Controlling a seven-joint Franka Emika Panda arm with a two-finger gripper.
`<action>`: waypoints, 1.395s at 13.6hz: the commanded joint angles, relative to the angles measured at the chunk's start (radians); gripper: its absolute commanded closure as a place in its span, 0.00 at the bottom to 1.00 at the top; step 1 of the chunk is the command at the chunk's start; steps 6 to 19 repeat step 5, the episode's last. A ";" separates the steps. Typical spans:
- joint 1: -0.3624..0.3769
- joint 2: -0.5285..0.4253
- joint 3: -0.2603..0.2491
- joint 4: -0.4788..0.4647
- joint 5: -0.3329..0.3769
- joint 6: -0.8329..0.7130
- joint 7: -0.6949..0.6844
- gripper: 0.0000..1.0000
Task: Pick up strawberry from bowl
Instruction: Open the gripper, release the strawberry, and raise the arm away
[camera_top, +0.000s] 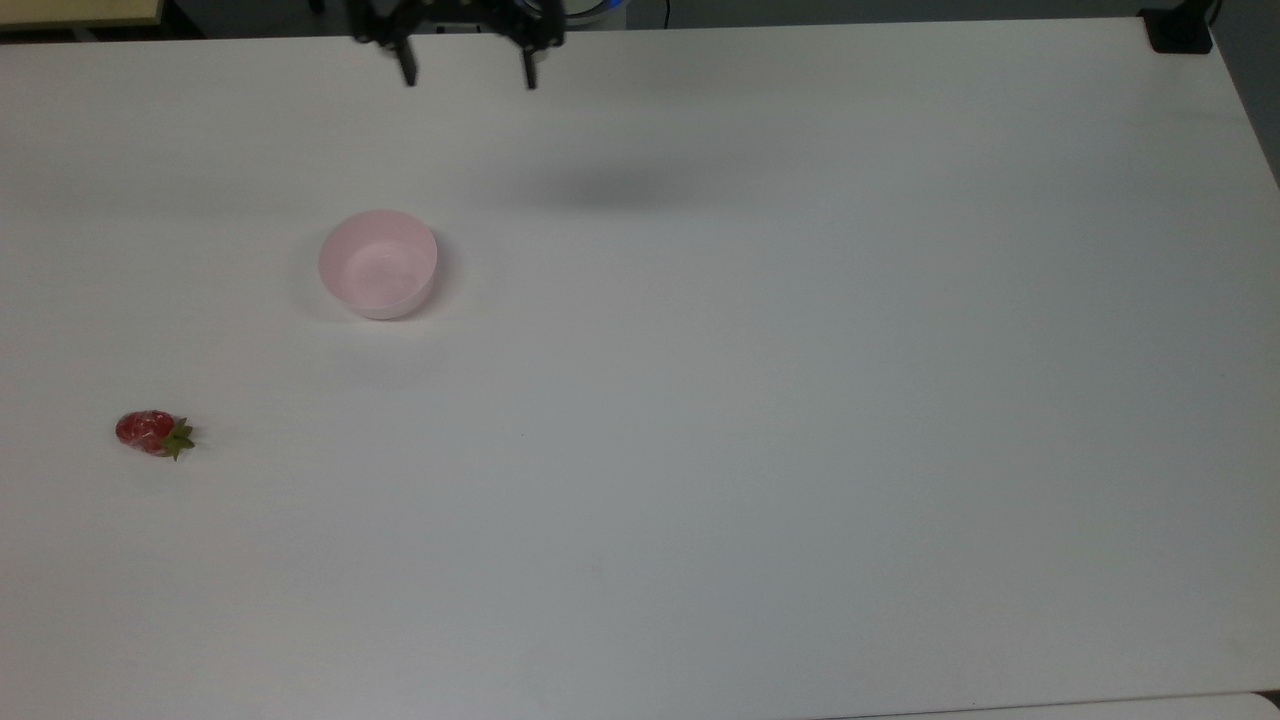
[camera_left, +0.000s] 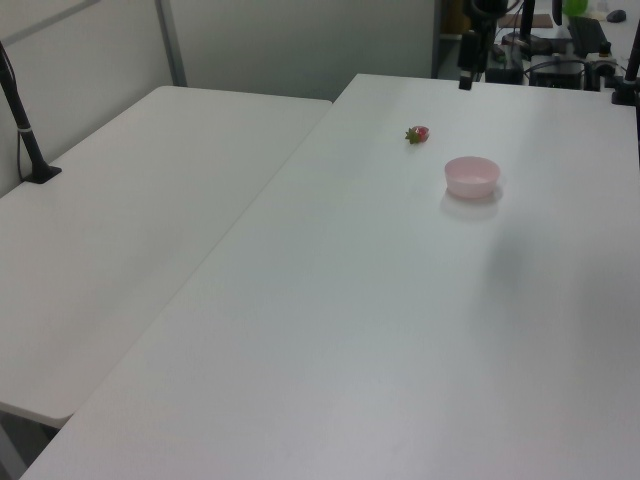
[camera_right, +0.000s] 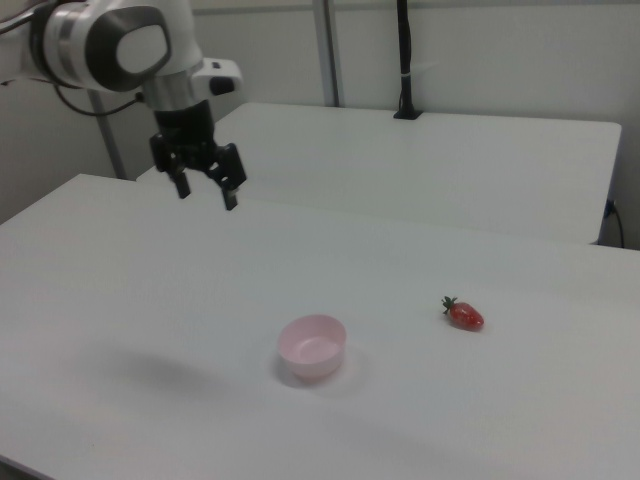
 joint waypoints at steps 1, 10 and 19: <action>0.007 -0.038 0.006 -0.061 -0.017 -0.017 0.009 0.00; 0.005 -0.021 -0.003 -0.048 -0.008 -0.019 0.014 0.00; 0.005 -0.021 -0.003 -0.048 -0.008 -0.019 0.014 0.00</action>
